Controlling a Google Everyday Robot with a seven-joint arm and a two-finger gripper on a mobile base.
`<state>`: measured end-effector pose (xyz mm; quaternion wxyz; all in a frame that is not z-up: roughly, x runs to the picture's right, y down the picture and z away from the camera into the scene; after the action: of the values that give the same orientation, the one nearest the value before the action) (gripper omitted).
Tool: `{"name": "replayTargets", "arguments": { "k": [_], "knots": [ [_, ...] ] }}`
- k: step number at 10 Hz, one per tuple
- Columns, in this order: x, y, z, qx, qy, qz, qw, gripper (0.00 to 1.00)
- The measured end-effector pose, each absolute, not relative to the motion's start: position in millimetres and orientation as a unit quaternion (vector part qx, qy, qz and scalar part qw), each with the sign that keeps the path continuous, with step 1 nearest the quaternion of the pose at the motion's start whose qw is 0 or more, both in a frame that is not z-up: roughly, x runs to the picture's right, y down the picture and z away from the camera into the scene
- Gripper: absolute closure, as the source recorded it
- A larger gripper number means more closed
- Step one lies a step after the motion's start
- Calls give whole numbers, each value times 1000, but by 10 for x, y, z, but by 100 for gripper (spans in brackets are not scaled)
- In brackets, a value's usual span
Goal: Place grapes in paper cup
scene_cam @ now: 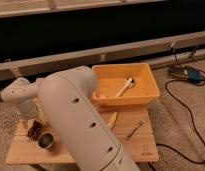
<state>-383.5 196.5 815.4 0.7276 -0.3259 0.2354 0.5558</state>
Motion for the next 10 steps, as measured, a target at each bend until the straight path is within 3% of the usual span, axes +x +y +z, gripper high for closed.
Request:
{"name": "replayTargets", "arguments": {
  "k": [4,10],
  "knots": [
    [-3873,2043,8265,-321,233,560,727,37],
    [-3749,2011,8239,-314,230,565,727,93]
  ]
}}
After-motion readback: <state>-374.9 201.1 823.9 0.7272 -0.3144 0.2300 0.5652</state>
